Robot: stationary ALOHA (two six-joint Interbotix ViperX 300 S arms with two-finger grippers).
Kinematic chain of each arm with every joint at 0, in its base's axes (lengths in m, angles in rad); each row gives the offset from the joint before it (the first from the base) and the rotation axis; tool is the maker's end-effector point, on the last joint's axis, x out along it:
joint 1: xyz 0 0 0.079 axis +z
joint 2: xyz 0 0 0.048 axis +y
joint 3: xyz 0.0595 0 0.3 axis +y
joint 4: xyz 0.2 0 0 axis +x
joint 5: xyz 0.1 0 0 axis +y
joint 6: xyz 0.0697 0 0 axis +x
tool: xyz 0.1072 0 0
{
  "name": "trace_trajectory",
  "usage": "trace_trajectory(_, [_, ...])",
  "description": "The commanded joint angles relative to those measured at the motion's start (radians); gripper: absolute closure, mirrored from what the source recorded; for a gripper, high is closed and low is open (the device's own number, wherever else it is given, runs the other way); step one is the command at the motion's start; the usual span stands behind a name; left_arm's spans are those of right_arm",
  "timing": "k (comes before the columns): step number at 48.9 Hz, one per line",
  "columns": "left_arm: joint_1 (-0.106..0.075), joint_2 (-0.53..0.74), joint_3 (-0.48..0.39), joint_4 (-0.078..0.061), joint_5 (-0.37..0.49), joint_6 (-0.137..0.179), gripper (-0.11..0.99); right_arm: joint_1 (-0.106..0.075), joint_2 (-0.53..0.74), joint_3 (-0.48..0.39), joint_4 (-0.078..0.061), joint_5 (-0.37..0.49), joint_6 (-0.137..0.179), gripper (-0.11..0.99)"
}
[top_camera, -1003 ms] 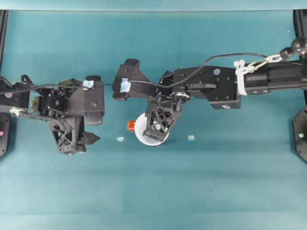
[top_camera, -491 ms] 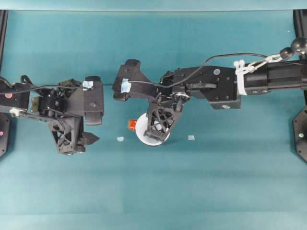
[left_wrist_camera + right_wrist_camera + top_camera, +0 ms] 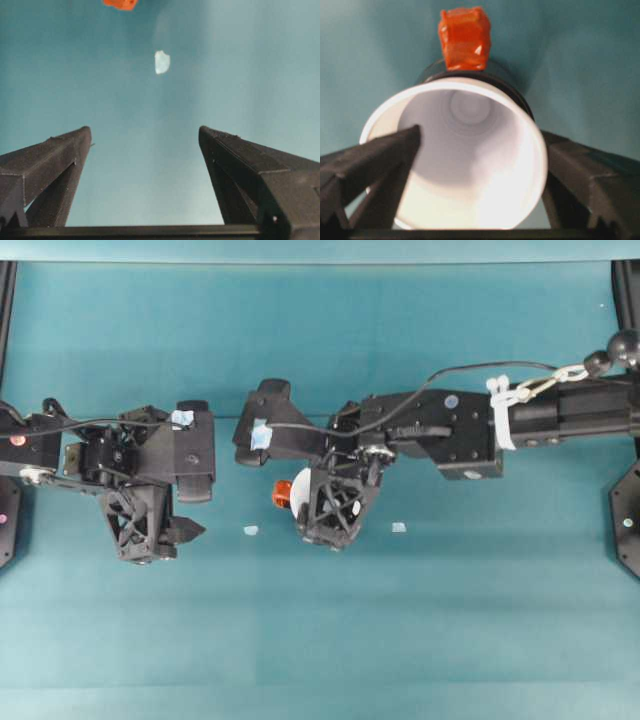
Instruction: Put the paper cup into the moved red handle cup holder.
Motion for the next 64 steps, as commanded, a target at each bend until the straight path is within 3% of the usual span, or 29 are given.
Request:
trace_trajectory(1, [-0.003,-0.003,-0.008,0.005,-0.006,-0.002,-0.08,0.008,-0.034,-0.02,0.0,0.0,0.002,0.0])
trace_trajectory(9, [-0.003,-0.003,-0.008,0.005,-0.006,-0.006,-0.08,0.011,-0.063,-0.038,0.0,0.003,0.005,0.01])
trace_trajectory(20, [-0.003,-0.003,0.003,0.005,-0.006,-0.049,-0.08,0.011,-0.121,-0.094,-0.005,0.084,0.002,0.01])
trace_trajectory(27, [-0.003,-0.003,0.002,0.005,-0.029,-0.064,-0.08,0.011,-0.16,-0.123,-0.018,0.15,-0.008,0.01])
trace_trajectory(44, [-0.005,-0.003,0.003,0.005,-0.055,-0.066,-0.08,0.02,-0.259,-0.117,-0.023,0.179,-0.014,0.01])
trace_trajectory(54, [-0.014,-0.003,0.003,0.005,-0.054,-0.066,-0.08,0.038,-0.33,-0.097,-0.023,0.153,-0.066,0.01])
trace_trajectory(64, [-0.02,-0.003,0.003,0.005,-0.055,-0.066,-0.08,0.04,-0.4,-0.015,-0.023,0.052,-0.104,0.01])
